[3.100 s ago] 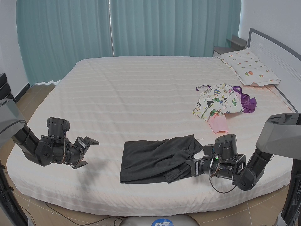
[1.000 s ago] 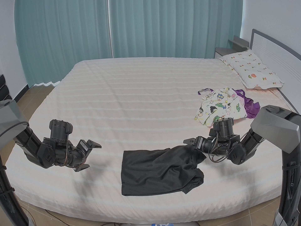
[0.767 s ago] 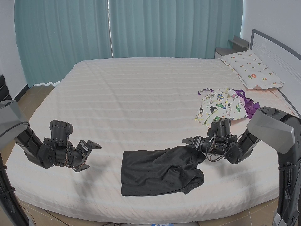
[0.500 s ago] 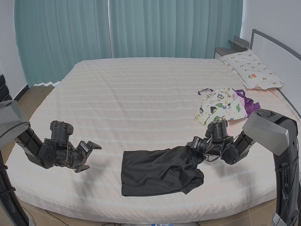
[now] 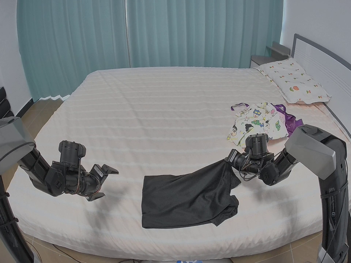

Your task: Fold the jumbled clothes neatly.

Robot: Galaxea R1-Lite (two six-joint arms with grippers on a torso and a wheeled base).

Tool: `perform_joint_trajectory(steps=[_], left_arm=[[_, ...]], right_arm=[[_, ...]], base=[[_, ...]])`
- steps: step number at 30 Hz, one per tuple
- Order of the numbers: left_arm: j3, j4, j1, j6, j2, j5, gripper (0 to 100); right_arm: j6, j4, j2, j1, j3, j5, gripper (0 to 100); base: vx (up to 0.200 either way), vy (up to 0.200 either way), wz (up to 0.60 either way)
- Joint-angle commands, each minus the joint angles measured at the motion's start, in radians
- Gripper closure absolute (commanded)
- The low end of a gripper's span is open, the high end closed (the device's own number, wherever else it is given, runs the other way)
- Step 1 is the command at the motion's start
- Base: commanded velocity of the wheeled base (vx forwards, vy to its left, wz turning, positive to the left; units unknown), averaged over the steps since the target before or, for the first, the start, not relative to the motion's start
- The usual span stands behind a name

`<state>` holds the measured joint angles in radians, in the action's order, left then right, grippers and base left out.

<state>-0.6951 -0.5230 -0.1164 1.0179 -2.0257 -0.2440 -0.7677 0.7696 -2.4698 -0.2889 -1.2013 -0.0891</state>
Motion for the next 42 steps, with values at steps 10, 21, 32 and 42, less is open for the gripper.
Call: perform_joint_trajectory(steps=[10,21,32,42], left_arm=[[-0.004,0.0,0.001,-0.001,-0.013,0.0,0],[-0.003,0.0,0.001,-0.001,-0.014,-0.001,0],[0.0,0.0,0.0,-0.001,-0.014,-0.001,0],[-0.001,0.0,0.0,-0.001,-0.014,-0.003,0]], right_arm=[[-0.016,-0.019,-0.018,0.008,-0.008,0.003,0],[0.054,-0.012,0.258,0.03,0.319,-0.126,0],[0.137,-0.007,0.304,-0.067,0.513,-0.184,0],[0.139,-0.023,0.308,-0.081,0.563,-0.182,100]], base=[[0.0,0.0,0.0],[0.0,0.0,0.0],[0.0,0.0,0.0],[0.0,0.0,0.0]])
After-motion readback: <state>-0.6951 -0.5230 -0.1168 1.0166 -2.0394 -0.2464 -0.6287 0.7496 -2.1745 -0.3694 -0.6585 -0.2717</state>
